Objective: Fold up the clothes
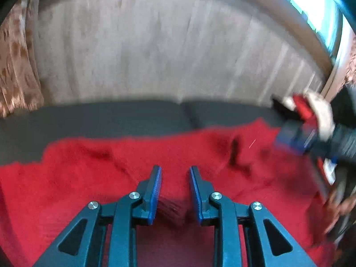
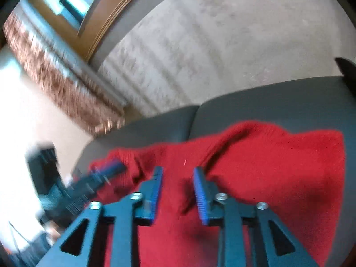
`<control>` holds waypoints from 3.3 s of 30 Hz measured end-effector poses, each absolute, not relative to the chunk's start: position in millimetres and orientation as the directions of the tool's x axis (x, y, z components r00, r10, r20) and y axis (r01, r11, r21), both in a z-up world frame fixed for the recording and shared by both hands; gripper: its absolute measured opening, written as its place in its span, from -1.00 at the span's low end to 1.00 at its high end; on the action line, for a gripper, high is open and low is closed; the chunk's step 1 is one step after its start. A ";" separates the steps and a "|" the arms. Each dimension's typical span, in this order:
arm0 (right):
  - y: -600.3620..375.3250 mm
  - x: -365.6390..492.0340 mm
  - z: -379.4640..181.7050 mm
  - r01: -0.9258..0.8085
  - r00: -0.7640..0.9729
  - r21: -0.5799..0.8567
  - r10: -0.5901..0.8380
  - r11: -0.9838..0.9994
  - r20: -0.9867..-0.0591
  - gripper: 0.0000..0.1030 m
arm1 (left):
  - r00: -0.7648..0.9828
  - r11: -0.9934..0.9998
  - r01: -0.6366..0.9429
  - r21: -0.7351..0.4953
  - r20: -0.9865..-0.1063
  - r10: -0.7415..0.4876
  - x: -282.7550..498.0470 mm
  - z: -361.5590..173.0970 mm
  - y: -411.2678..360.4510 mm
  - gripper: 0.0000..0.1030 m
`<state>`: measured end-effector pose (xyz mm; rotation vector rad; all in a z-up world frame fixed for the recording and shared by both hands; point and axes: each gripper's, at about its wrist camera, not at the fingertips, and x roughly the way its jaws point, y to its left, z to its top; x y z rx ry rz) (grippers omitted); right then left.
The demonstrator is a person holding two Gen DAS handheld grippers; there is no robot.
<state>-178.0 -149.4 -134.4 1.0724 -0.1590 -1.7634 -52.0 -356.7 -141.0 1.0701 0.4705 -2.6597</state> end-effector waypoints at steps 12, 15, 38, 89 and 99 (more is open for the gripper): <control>-173.9 -242.7 -164.9 0.515 -0.073 0.660 -0.795 -0.548 -0.603 -0.03 | -0.723 -0.913 0.340 -0.224 -0.683 -0.102 -41.2 -145.7 -357.8 -0.46; -160.2 -250.1 -175.7 0.455 -0.107 0.680 -0.794 -0.575 -0.599 -0.44 | -0.729 -0.909 0.338 -0.243 -0.679 -0.089 -41.9 -147.5 -359.4 -0.46; -225.0 -124.3 -159.5 0.849 -0.329 0.019 -0.556 -0.529 -0.763 0.81 | -0.705 -0.844 0.501 -0.192 -0.656 -0.269 81.8 -90.1 -410.4 -0.36; -217.8 -123.7 -160.5 0.854 -0.302 0.055 -0.581 -0.517 -0.756 0.97 | -0.221 -0.742 0.665 0.078 -0.929 -0.296 97.4 -136.1 -510.0 0.10; -214.8 -122.5 -160.9 0.854 -0.294 0.069 -0.589 -0.515 -0.753 1.00 | -0.316 -0.680 0.731 -0.046 -0.907 -0.279 127.1 -143.4 -523.7 -0.72</control>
